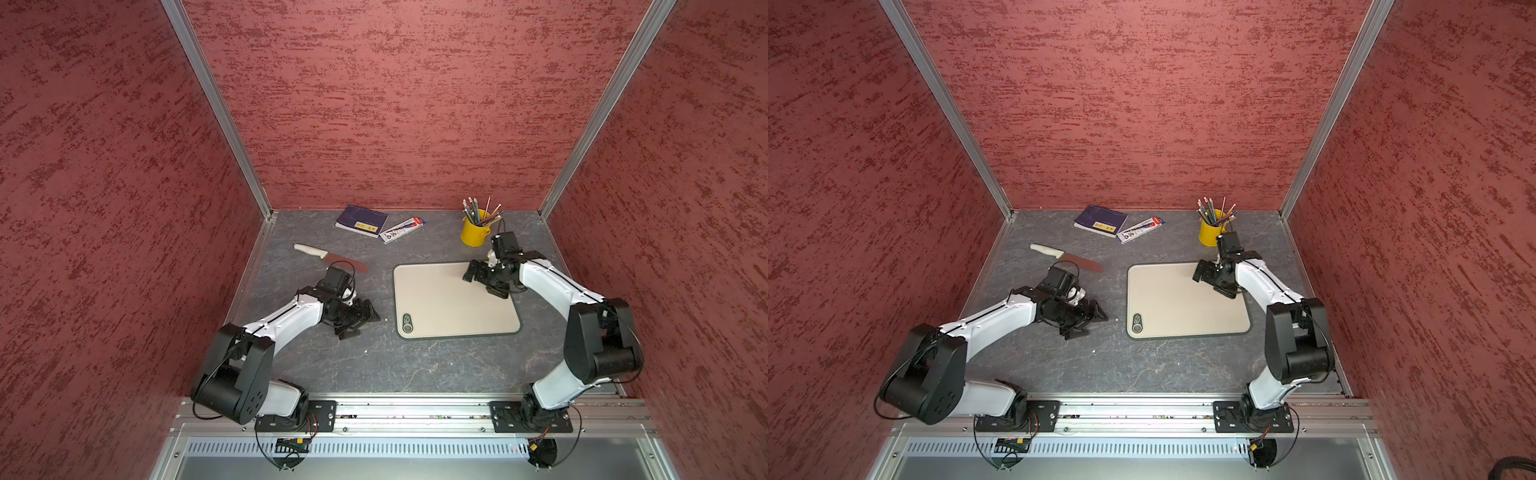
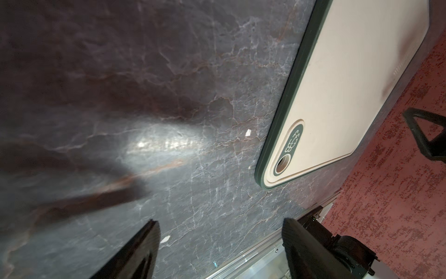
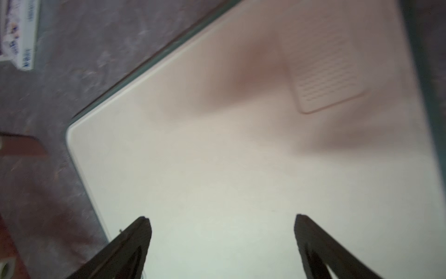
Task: Align the knife with the edge of the cutting board
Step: Move the work surface to the center of the board.
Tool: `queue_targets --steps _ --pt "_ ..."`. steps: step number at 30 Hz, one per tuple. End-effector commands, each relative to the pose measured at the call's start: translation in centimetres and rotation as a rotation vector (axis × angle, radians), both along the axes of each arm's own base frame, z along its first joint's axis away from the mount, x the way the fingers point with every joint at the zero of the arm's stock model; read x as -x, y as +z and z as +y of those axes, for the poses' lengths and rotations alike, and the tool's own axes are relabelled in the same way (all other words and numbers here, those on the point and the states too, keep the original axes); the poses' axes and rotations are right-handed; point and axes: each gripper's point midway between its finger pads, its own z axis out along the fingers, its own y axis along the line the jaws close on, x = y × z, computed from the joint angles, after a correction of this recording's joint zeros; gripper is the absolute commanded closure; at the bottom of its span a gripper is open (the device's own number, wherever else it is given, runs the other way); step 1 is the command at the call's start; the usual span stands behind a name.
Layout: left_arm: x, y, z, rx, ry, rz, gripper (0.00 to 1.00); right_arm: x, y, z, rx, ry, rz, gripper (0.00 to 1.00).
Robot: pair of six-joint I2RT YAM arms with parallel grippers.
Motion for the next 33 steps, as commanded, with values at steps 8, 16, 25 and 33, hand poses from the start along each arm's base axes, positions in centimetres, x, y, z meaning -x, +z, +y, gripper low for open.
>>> queue_targets --steps 8,16,25,33 --pt "-2.2 -0.1 -1.9 0.007 0.004 0.004 0.16 0.9 -3.1 -8.8 0.094 -0.125 0.112 0.02" --pt "-3.1 -1.2 -2.4 -0.016 0.007 0.025 0.17 0.6 -4.7 -8.9 0.007 -0.155 0.142 0.02" --pt "-3.6 -2.3 -2.1 -0.037 0.027 0.042 0.17 0.2 -4.9 -6.2 -0.157 -0.118 0.132 0.02" --pt "-3.7 -3.0 -0.2 -0.038 0.082 0.05 0.17 1.2 -5.5 -4.3 -0.212 -0.079 0.157 0.02"
